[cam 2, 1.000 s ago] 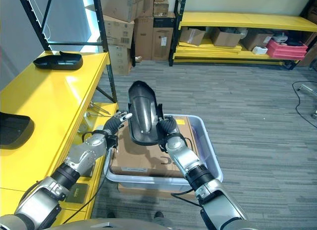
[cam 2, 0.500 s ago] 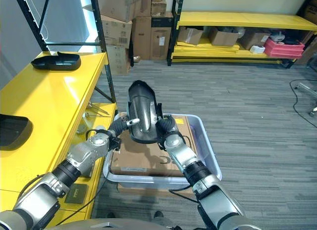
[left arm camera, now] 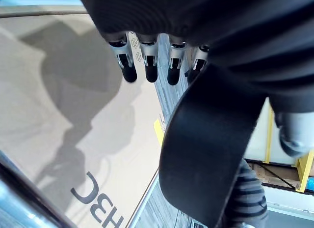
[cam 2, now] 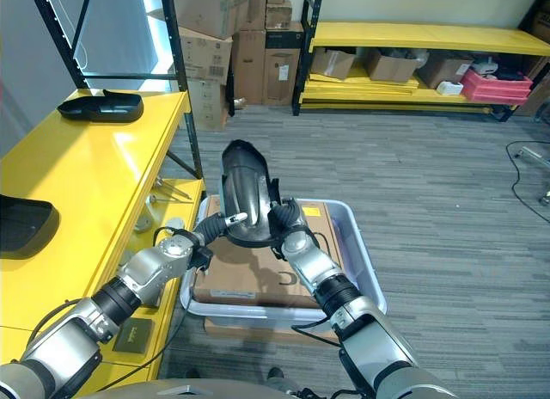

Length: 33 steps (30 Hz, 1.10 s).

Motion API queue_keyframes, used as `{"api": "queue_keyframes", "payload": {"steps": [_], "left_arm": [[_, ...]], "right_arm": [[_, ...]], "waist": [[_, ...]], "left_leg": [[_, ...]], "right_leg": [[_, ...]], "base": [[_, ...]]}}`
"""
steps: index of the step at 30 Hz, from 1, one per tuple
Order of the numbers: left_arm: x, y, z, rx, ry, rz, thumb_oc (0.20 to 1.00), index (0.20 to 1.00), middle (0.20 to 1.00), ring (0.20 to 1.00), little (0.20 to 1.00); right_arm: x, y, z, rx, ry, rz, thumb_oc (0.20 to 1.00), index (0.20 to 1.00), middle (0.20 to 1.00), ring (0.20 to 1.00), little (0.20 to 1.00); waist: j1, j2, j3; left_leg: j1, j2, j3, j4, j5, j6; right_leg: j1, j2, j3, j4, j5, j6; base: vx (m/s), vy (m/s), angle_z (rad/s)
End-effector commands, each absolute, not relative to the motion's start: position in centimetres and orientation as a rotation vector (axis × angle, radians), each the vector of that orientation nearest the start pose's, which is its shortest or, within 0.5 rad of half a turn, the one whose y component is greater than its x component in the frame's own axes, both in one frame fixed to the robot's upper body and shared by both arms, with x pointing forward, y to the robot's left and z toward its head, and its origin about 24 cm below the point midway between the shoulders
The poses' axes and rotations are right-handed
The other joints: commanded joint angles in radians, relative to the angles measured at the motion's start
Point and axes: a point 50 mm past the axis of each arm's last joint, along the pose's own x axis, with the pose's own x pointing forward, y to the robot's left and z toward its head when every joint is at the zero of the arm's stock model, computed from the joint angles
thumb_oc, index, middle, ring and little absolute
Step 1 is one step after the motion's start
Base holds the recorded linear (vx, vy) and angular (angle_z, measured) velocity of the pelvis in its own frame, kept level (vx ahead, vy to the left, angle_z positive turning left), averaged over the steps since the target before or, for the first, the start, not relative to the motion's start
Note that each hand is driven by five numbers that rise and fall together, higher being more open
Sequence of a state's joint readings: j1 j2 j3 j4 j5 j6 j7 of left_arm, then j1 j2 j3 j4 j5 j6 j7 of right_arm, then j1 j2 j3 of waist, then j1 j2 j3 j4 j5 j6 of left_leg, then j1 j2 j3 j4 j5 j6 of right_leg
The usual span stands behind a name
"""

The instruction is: Move parts from the plastic box to the shelf.

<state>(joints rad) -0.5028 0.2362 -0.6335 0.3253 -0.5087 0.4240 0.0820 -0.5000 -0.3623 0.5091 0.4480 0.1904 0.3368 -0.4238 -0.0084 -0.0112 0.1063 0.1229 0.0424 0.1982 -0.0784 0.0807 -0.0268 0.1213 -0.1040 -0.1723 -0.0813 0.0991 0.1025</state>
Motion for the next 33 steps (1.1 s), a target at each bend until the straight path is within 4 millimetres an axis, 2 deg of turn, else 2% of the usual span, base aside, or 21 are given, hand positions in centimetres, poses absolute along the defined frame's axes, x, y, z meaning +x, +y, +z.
{"api": "queue_keyframes", "payload": {"steps": [1, 9, 12, 14, 15, 16, 20, 24, 27, 33], "left_arm": [[30.8, 0.8, 5.9, 0.145, 0.316, -0.637, 0.200, 0.200, 0.200, 0.200, 0.200], [30.9, 1.0, 6.6, 0.142, 0.239, -0.617, 0.200, 0.200, 0.200, 0.200, 0.200], [31.0, 1.0, 7.9, 0.106, 0.153, -0.583, 0.200, 0.200, 0.200, 0.200, 0.200], [31.2, 1.1, 8.7, 0.079, 0.106, -0.553, 0.200, 0.200, 0.200, 0.200, 0.200], [31.2, 1.3, 9.2, 0.067, 0.083, -0.535, 0.200, 0.200, 0.200, 0.200, 0.200], [31.3, 1.5, 9.6, 0.059, 0.062, -0.522, 0.200, 0.200, 0.200, 0.200, 0.200], [31.4, 2.7, 11.1, 0.023, -0.022, -0.464, 0.200, 0.200, 0.200, 0.200, 0.200], [31.4, 5.2, 12.5, -0.012, -0.090, -0.393, 0.200, 0.200, 0.200, 0.200, 0.200], [31.5, 6.9, 12.6, -0.010, -0.111, -0.337, 0.200, 0.200, 0.200, 0.200, 0.200], [31.4, 10.5, 12.0, 0.005, -0.133, -0.215, 0.200, 0.200, 0.200, 0.200, 0.200]], "right_arm": [[35.1, -10.7, 7.9, -0.556, 0.088, 0.025, 0.200, 0.200, 0.200, 0.200, 0.200], [34.6, -9.8, 7.7, -0.525, 0.094, 0.046, 0.200, 0.200, 0.200, 0.200, 0.200], [34.2, -9.4, 7.3, -0.409, 0.138, 0.057, 0.200, 0.200, 0.200, 0.200, 0.200], [33.9, -9.0, 6.9, -0.259, 0.187, 0.061, 0.200, 0.200, 0.200, 0.200, 0.200], [33.7, -8.8, 6.7, -0.176, 0.208, 0.068, 0.539, 0.539, 0.539, 0.539, 0.539], [33.5, -8.7, 6.6, -0.130, 0.213, 0.070, 1.000, 1.000, 1.000, 1.000, 1.000], [32.9, -9.0, 6.5, 0.051, 0.228, 0.022, 1.000, 1.000, 1.000, 1.000, 1.000], [32.5, -10.9, 7.1, 0.243, 0.166, -0.068, 1.000, 1.000, 1.000, 1.000, 1.000], [32.0, -12.8, 7.3, 0.292, 0.111, -0.119, 1.000, 1.000, 1.000, 1.000, 1.000], [30.1, -17.0, 6.4, 0.239, 0.083, -0.174, 1.000, 1.000, 1.000, 1.000, 1.000]], "waist": [[0.025, 0.005, -0.056], [0.027, 0.005, -0.049], [0.029, 0.006, -0.045], [0.031, 0.004, -0.042], [0.033, 0.003, -0.040], [0.034, 0.003, -0.038], [0.042, 0.003, -0.033], [0.050, 0.008, -0.030], [0.045, 0.011, -0.031], [0.022, 0.011, -0.034]], "left_leg": [[0.004, -0.010, -0.035, 0.026, -0.086, 0.007], [0.005, -0.011, -0.039, 0.027, -0.084, 0.006], [0.007, -0.010, -0.041, 0.025, -0.083, 0.005], [0.008, -0.010, -0.043, 0.026, -0.081, 0.003], [0.008, -0.009, -0.044, 0.026, -0.080, 0.001], [0.009, -0.009, -0.045, 0.026, -0.079, 0.000], [0.008, -0.009, -0.050, 0.026, -0.078, -0.001], [0.003, -0.009, -0.056, 0.027, -0.077, 0.001], [0.001, -0.010, -0.056, 0.027, -0.076, 0.004], [-0.002, -0.014, -0.051, 0.022, -0.076, 0.011]], "right_leg": [[-0.033, -0.038, -0.043, -0.004, -0.001, 0.078], [-0.029, -0.037, -0.044, -0.003, -0.002, 0.076], [-0.027, -0.037, -0.048, -0.003, -0.002, 0.075], [-0.024, -0.038, -0.051, -0.003, 0.000, 0.074], [-0.022, -0.038, -0.052, -0.004, 0.000, 0.074], [-0.021, -0.039, -0.055, -0.005, 0.001, 0.074], [-0.017, -0.041, -0.061, -0.006, 0.003, 0.073], [-0.018, -0.044, -0.070, -0.006, 0.004, 0.073], [-0.019, -0.045, -0.071, -0.006, 0.003, 0.074], [-0.029, -0.045, -0.062, -0.005, 0.002, 0.078]], "base": [[0.00, 0.000, 0.00], [0.00, 0.000, 0.00], [0.00, 0.000, 0.00], [0.00, 0.000, 0.00], [0.00, 0.000, 0.00], [0.00, 0.000, 0.00], [0.00, 0.000, 0.00], [-0.01, 0.012, 0.02], [0.00, 0.000, 0.00], [0.00, 0.000, 0.00]]}}
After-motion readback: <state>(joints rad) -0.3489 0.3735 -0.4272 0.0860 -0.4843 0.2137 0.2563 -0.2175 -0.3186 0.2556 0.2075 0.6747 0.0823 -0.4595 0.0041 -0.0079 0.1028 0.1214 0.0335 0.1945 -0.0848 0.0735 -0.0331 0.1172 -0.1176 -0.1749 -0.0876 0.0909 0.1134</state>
